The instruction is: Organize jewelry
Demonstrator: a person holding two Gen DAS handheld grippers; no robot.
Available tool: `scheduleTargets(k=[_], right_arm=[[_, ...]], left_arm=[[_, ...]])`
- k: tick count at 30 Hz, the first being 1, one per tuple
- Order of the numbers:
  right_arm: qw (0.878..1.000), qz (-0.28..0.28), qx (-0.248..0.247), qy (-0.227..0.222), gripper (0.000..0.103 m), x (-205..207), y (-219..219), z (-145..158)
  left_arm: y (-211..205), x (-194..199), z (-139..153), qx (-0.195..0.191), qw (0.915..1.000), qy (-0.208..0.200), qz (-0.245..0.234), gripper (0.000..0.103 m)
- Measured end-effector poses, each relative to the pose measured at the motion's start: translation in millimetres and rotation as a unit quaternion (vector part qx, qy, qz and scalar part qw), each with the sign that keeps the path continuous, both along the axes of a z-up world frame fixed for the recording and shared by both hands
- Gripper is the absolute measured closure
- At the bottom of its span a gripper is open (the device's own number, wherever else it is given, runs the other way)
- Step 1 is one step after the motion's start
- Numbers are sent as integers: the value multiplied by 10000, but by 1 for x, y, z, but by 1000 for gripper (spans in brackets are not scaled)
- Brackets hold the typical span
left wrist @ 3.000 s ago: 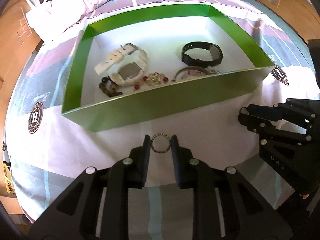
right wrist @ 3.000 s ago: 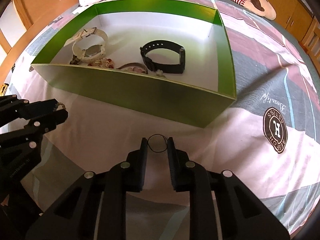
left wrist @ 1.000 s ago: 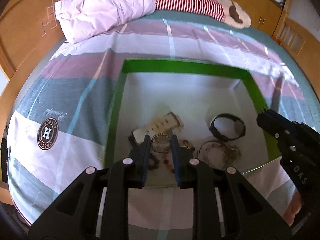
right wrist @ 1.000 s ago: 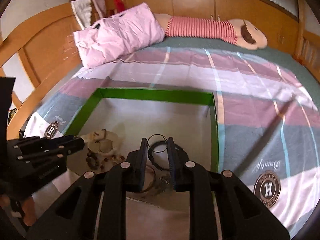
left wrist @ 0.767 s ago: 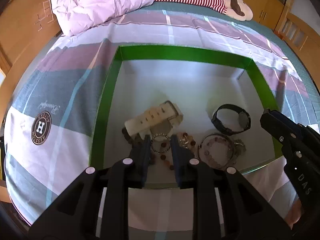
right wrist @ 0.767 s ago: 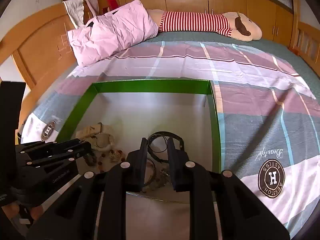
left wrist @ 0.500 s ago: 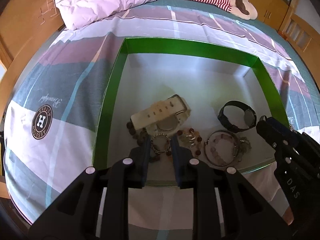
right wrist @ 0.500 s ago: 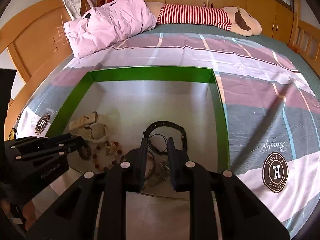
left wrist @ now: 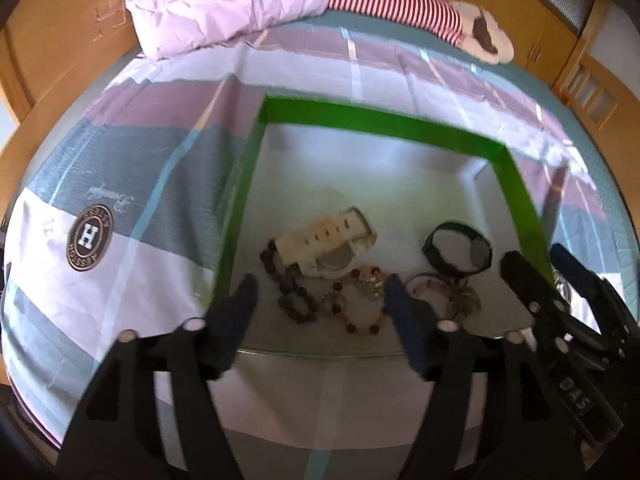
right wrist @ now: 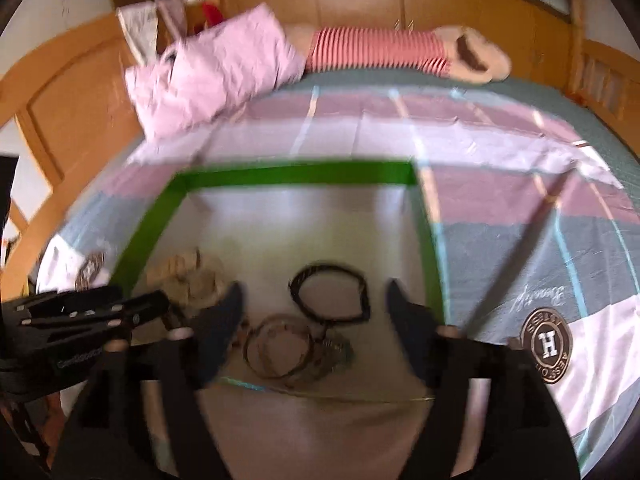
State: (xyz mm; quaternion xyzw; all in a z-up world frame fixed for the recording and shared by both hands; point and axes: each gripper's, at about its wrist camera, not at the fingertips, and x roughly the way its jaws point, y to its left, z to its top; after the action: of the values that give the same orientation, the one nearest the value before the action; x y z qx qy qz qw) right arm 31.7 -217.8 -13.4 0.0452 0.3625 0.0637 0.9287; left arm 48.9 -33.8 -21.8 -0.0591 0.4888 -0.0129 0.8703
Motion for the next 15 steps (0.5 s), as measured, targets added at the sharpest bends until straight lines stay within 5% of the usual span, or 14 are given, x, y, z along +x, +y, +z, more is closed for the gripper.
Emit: scheduleTargets(k=[3,10,15], right_arm=[[9996,-193,-66,-200,2,-4,-3,7],[9996,-225,-141,124,1,4,-2,1],[9984,-262,-498,31,1,1,4,2]], left_arm=[[5,-3,8,34,9999,-102,90,17],[3,-13,19,-11,9997,-168,-160,10],[-5,-20,25,318,9985,-361,-279,2]])
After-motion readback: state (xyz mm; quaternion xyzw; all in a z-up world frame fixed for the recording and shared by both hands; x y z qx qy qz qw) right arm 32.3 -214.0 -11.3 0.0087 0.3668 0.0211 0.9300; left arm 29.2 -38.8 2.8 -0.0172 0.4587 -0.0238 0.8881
